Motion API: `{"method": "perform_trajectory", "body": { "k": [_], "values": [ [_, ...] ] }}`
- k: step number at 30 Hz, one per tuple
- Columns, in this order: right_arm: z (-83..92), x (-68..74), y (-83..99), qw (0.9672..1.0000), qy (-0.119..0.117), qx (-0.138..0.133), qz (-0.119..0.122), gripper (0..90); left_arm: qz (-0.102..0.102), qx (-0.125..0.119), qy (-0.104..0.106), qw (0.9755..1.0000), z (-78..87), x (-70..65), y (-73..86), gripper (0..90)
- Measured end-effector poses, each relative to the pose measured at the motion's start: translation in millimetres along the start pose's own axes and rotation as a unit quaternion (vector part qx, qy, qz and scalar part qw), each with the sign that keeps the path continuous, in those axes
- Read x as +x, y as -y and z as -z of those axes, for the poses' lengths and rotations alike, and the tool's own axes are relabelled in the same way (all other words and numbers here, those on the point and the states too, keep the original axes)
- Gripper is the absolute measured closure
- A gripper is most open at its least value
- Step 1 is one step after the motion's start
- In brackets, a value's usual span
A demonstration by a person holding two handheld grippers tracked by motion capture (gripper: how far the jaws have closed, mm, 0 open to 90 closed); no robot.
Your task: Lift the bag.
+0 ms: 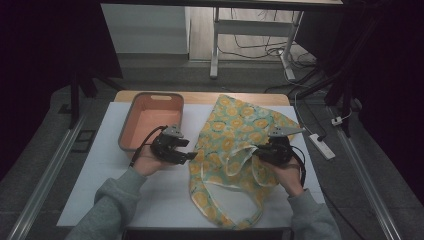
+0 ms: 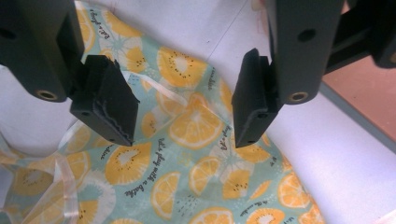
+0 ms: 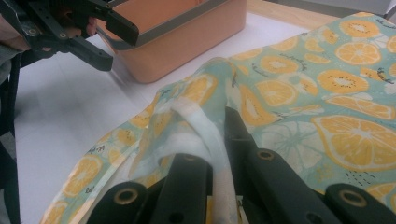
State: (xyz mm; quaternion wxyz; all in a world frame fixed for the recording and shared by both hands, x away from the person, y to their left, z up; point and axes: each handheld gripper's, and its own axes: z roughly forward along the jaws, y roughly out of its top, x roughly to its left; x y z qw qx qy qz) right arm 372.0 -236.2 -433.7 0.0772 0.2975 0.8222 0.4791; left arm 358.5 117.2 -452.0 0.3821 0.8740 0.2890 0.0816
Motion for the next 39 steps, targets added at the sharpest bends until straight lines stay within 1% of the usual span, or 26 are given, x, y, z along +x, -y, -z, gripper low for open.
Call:
{"method": "perform_trajectory", "body": {
  "k": [3, 8, 9, 10, 11, 12, 15, 17, 21, 24, 26, 28, 29, 30, 31, 32, 34, 36, 37, 38, 39],
  "values": [
    [0.6, -0.4, 0.2, 1.0, 0.001, 0.001, 0.002, 88.4, -0.016, 0.011, 0.005, 0.9998, -7.4, -5.7, -3.4, 40.5],
    [2.2, -0.8, 0.9, 1.0, 0.002, -0.001, -0.001, 88.3, -0.034, 0.032, -0.009, 0.9989, -22.4, -13.8, -10.6, 34.7],
    [2.3, -0.6, 0.7, 1.0, 0.001, -0.001, 0.0, 88.3, -0.039, 0.037, -0.012, 0.9985, -25.7, -16.0, -12.5, 34.3],
    [2.4, -0.2, 0.3, 1.0, 0.001, 0.0, 0.002, 88.3, -0.048, 0.042, -0.012, 0.9979, -28.2, -17.3, -13.9, 36.1],
    [2.3, 0.0, 0.1, 1.0, 0.001, 0.0, 0.002, 88.3, -0.051, 0.046, -0.016, 0.9975, -31.1, -18.4, -15.2, 37.3],
    [2.3, 0.1, -0.2, 1.0, 0.0, 0.0, 0.003, 88.3, -0.051, 0.049, -0.019, 0.9973, -34.2, -18.5, -16.5, 37.2],
    [2.5, -0.6, -1.0, 1.0, -0.002, 0.0, 0.003, 88.3, -0.049, 0.059, -0.021, 0.9968, -43.0, -17.6, -17.9, 36.9],
    [3.0, -1.3, -1.0, 1.0, -0.003, 0.001, 0.001, 88.3, -0.049, 0.066, -0.028, 0.9962, -47.6, -17.9, -18.3, 35.1],
    [3.3, -1.5, -1.2, 1.0, -0.003, -0.001, 0.001, 88.3, -0.059, 0.08, -0.039, 0.9943, -55.5, -21.4, -19.9, 33.2],
    [3.5, -0.9, -1.8, 1.0, -0.004, -0.001, 0.002, 88.3, -0.069, 0.093, -0.052, 0.9919, -62.6, -25.0, -22.5, 32.5],
    [2.9, -0.7, -2.1, 1.0, -0.006, -0.001, 0.002, 88.3, -0.075, 0.098, -0.066, 0.9901, -68.2, -26.9, -25.7, 31.3],
    [2.3, -0.2, -2.3, 1.0, -0.007, 0.0, 0.002, 88.3, -0.075, 0.1, -0.074, 0.9894, -73.6, -27.5, -29.0, 30.9],
    [2.1, -0.1, -2.3, 1.0, -0.007, 0.0, 0.002, 88.3, -0.078, 0.103, -0.08, 0.9884, -76.0, -27.8, -30.2, 31.3],
    [1.8, 0.1, -2.3, 1.0, -0.007, 0.0, 0.002, 88.3, -0.077, 0.103, -0.087, 0.9879, -78.7, -28.7, -30.9, 33.6],
    [1.8, 0.4, -2.4, 1.0, -0.007, 0.001, 0.002, 88.3, -0.078, 0.108, -0.093, 0.9868, -80.5, -29.1, -31.6, 38.7],
    [1.5, 0.5, -2.4, 1.0, -0.008, 0.0, 0.003, 88.3, -0.075, 0.108, -0.095, 0.9868, -82.2, -29.5, -31.8, 46.0],
    [1.4, 0.5, -2.3, 1.0, -0.008, 0.0, 0.003, 88.3, -0.071, 0.11, -0.091, 0.9872, -83.2, -28.1, -31.6, 62.1],
    [1.3, 0.5, -2.2, 1.0, -0.008, 0.0, 0.003, 88.3, -0.061, 0.108, -0.084, 0.9887, -82.5, -25.1, -31.2, 79.7],
    [1.3, 0.5, -2.2, 1.0, -0.008, 0.0, 0.003, 88.3, -0.057, 0.105, -0.079, 0.9897, -81.4, -23.3, -31.1, 85.9],
    [1.3, 0.5, -2.3, 1.0, -0.008, 0.0, 0.003, 88.3, -0.053, 0.104, -0.073, 0.9905, -80.0, -21.5, -31.2, 88.6],
    [1.5, 0.6, -2.4, 1.0, -0.008, 0.001, 0.003, 88.3, -0.049, 0.102, -0.069, 0.9912, -78.4, -20.4, -31.1, 88.9]
  ]
}}
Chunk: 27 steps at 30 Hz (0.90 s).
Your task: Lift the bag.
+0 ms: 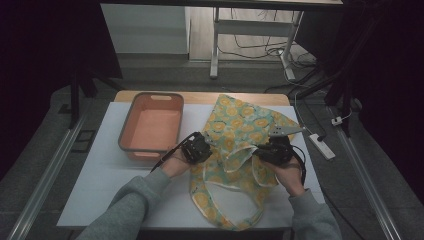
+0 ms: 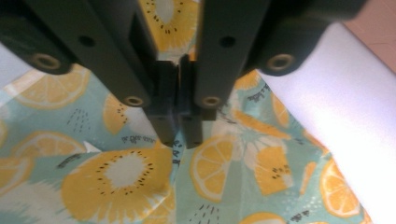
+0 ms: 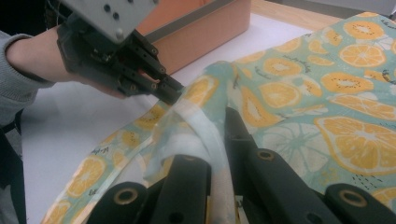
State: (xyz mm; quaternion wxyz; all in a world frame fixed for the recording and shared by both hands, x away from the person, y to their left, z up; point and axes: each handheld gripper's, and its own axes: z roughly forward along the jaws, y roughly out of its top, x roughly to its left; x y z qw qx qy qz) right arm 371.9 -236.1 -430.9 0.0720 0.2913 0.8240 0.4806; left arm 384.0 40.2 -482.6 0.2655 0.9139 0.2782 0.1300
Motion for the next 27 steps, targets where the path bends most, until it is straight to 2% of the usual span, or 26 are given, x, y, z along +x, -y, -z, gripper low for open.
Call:
{"method": "perform_trajectory", "body": {
  "k": [5, 8, 10, 12, 13, 16, 18, 20, 22, 27],
  "values": [
    [1.7, -1.4, 0.2, 1.0, 0.001, -0.001, -0.002, 87.9, 0.011, -0.021, 0.024, 0.9994, 16.7, 6.9, 4.4, 89.3],
    [0.9, -3.1, 1.4, 1.0, -0.001, 0.002, -0.006, 86.7, 0.026, -0.044, 0.052, 0.9973, 34.1, 13.1, 9.7, 89.3],
    [-1.5, -3.9, 2.7, 0.9999, -0.009, 0.006, -0.009, 82.4, 0.039, -0.063, 0.069, 0.9949, 45.5, 18.5, 14.6, 89.3],
    [-4.9, -3.1, 3.4, 0.9999, -0.009, 0.014, -0.005, 71.8, 0.053, -0.079, 0.079, 0.9924, 54.3, 23.3, 20.1, 89.3],
    [-6.2, -1.6, 3.2, 0.9998, -0.009, 0.016, -0.002, 63.2, 0.057, -0.083, 0.081, 0.9916, 57.4, 25.6, 22.5, 89.3],
    [-4.0, 7.2, 0.2, 0.9999, -0.013, 0.009, 0.003, 40.5, 0.065, -0.087, 0.081, 0.9908, 62.4, 30.5, 28.8, 89.3],
    [2.3, 14.6, -2.9, 0.9999, -0.005, 0.001, 0.015, 34.0, 0.068, -0.089, 0.08, 0.9905, 64.2, 33.1, 32.0, 89.3],
    [15.5, 21.5, -4.8, 0.9996, -0.014, -0.014, 0.018, 32.5, 0.071, -0.089, 0.083, 0.9901, 65.1, 35.4, 34.3, 89.3],
    [27.7, 25.7, -3.1, 0.9994, -0.021, -0.024, 0.015, 30.8, 0.073, -0.089, 0.087, 0.9895, 65.3, 37.5, 35.9, 89.3],
    [58.1, 29.1, 15.3, 0.9995, -0.004, -0.031, 0.0, 29.6, 0.077, -0.088, 0.085, 0.9896, 65.2, 39.1, 37.2, 89.3]
  ]
}}
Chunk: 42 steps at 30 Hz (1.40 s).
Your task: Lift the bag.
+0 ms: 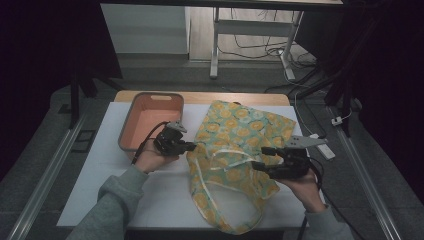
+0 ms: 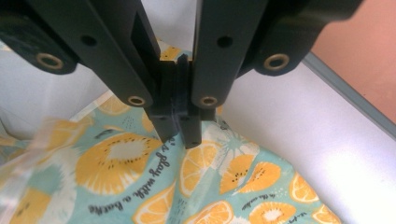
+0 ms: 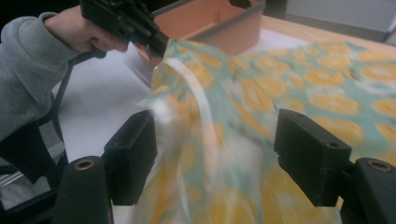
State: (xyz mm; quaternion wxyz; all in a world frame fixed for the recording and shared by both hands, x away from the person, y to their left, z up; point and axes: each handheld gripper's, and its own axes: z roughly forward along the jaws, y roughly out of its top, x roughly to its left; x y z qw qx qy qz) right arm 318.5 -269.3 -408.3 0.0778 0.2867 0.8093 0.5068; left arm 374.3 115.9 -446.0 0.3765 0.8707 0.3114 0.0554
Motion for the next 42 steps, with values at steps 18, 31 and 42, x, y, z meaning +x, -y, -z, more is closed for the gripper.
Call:
{"method": "perform_trajectory", "body": {
  "k": [18, 31, 42],
  "values": [
    [-4.7, -6.9, 99.0, 0.9828, 0.077, 0.166, -0.025, 29.5, 0.003, 0.005, 0.001, 1.0, -1.0, 0.7, 1.0, 89.3],
    [-16.8, -11.7, 107.2, 0.9748, 0.13, 0.18, -0.021, 72.2, -0.003, 0.014, 0.007, 0.9999, -6.8, -2.8, 1.2, 89.3],
    [-1.7, 0.9, 84.7, 0.9871, 0.118, 0.108, 0.006, 89.1, 0.0, 0.012, 0.023, 0.9997, -2.8, -1.8, 2.7, 89.3]
  ]
}}
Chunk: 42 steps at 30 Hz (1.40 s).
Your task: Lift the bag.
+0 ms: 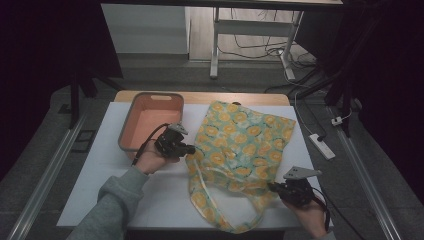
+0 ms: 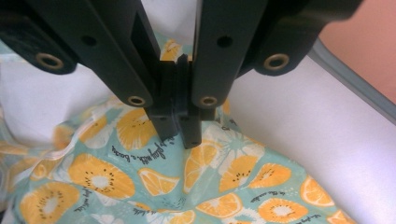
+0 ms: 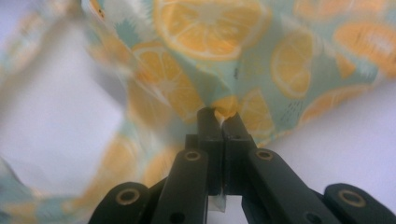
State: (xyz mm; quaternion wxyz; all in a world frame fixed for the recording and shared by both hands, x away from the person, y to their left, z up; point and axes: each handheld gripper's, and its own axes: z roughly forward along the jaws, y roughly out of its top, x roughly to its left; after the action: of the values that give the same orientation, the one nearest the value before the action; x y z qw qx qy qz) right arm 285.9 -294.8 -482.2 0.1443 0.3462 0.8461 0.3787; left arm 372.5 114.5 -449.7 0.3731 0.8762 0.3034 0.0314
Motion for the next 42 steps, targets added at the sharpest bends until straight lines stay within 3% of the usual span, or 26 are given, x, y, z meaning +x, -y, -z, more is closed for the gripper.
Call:
{"method": "perform_trajectory", "body": {
  "k": [4, 10, 15, 23, 29, 36, 39, 42],
  "values": [
    [14.3, 4.6, -14.3, 0.9987, 0.006, -0.05, 0.014, 89.2, -0.005, -0.007, 0.006, 0.9999, 5.3, -4.4, 0.1, 89.3],
    [27.8, 3.7, -32.0, 0.9951, 0.01, -0.094, 0.028, 89.5, -0.011, -0.031, 0.013, 0.9994, 22.4, -11.1, 1.9, 89.4],
    [51.9, -2.2, -57.8, 0.9877, 0.023, -0.15, 0.037, 89.7, -0.009, -0.062, 0.022, 0.9978, 44.7, -11.2, 3.0, 89.5],
    [67.3, -7.9, -97.9, 0.9788, 0.042, -0.19, 0.063, 89.9, 0.0, -0.095, 0.016, 0.9953, 62.6, -5.8, 1.3, 89.5],
    [76.5, -24.1, -120.5, 0.972, 0.033, -0.229, 0.042, 89.9, 0.007, -0.131, 0.017, 0.9912, 80.1, 0.0, -4.3, 89.5],
    [88.8, -28.3, -149.2, 0.9648, 0.041, -0.255, 0.049, 90.0, 0.009, -0.168, 0.011, 0.9857, 100.5, 3.3, -14.7, 89.5],
    [93.5, -31.3, -158.3, 0.9622, 0.044, -0.264, 0.048, 90.0, 0.004, -0.185, 0.006, 0.9827, 109.7, 1.1, -21.1, 89.6],
    [100.9, -31.9, -168.4, 0.9573, 0.049, -0.28, 0.05, 90.0, -0.001, -0.206, 0.003, 0.9786, 119.8, -1.7, -28.4, 89.6]
  ]
}}
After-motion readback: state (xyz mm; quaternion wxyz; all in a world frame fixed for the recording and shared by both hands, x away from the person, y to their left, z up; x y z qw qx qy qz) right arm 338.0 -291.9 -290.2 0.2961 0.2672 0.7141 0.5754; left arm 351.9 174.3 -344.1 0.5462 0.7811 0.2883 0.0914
